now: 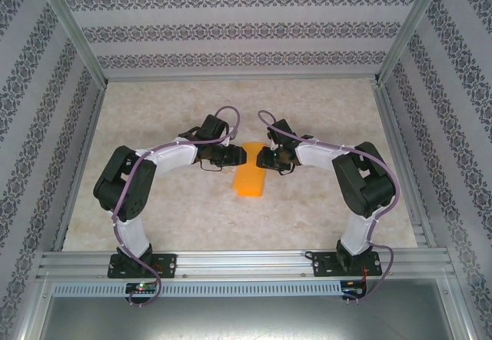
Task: Fold a paper plane with a square sheet of paper (pick it up from the middle)
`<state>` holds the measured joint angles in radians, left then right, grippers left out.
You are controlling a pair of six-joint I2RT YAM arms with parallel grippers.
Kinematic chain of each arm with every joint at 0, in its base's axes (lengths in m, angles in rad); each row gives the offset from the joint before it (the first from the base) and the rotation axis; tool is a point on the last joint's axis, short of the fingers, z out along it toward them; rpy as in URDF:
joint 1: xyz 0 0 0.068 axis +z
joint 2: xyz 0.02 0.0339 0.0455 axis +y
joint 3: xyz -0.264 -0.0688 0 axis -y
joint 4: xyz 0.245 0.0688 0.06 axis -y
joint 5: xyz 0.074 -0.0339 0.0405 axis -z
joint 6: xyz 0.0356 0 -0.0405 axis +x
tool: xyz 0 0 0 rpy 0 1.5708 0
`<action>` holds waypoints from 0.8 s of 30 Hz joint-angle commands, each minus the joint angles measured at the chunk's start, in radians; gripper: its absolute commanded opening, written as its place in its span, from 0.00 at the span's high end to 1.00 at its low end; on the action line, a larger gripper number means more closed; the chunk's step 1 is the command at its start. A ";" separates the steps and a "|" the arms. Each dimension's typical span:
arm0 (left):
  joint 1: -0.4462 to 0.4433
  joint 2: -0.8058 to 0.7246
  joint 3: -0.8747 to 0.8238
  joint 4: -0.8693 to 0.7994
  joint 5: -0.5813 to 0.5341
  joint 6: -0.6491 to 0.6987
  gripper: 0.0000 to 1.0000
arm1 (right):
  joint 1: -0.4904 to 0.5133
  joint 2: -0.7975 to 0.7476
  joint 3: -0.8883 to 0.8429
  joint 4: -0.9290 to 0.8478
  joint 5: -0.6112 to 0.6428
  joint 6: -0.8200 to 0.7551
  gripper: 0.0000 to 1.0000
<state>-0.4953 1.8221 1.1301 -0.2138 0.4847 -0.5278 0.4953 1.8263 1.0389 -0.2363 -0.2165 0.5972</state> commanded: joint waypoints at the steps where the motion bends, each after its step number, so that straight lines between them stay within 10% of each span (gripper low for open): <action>1: 0.014 0.004 -0.006 -0.004 -0.016 -0.001 0.52 | 0.015 0.019 0.024 -0.027 0.037 -0.031 0.62; 24: 0.050 -0.058 -0.062 0.008 -0.022 -0.020 0.54 | 0.045 0.025 0.028 -0.077 0.112 -0.038 0.62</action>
<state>-0.4614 1.8004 1.0882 -0.2131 0.4660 -0.5316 0.5350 1.8378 1.0733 -0.2955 -0.1383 0.5316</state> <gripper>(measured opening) 0.465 0.378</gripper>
